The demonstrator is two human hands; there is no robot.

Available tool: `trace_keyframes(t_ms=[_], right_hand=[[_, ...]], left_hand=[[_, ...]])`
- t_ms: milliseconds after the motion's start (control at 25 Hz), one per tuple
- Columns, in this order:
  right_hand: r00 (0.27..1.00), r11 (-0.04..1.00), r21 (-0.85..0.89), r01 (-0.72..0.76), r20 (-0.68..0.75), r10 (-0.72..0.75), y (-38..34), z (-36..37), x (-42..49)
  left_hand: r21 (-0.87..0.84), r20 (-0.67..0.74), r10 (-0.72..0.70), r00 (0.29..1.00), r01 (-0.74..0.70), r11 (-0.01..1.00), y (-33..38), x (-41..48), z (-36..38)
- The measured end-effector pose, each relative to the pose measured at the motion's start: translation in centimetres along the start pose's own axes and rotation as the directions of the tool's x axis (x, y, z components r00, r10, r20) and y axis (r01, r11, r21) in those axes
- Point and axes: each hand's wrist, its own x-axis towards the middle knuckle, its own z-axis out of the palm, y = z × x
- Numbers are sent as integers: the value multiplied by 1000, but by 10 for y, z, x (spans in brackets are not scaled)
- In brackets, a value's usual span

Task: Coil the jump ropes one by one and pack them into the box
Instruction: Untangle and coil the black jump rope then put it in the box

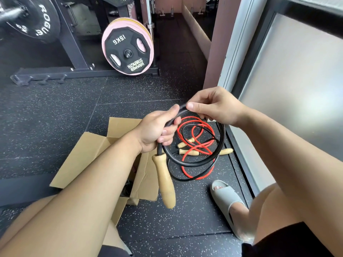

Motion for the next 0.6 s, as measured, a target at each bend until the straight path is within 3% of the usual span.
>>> trace_keyframes(t_ms=[240,360,480,600], right_hand=[[975,997,16,-71,-209,73,40,-3,-2],[972,992,-40,-122,-205,112,48,3,-3],[976,992,-21,-128,-178,122,41,4,-2],[929,986,-160,-49,-371,-14,32,-8,1]], left_hand=[[-326,-31,59,998,-66,943,15,-5,-15],[-425,-61,109,992,-124,897,19,-6,-18],[-372,-138,136,981,-178,911,19,-4,-21],[-173,-199,163,966,-198,965,16,-4,-26]])
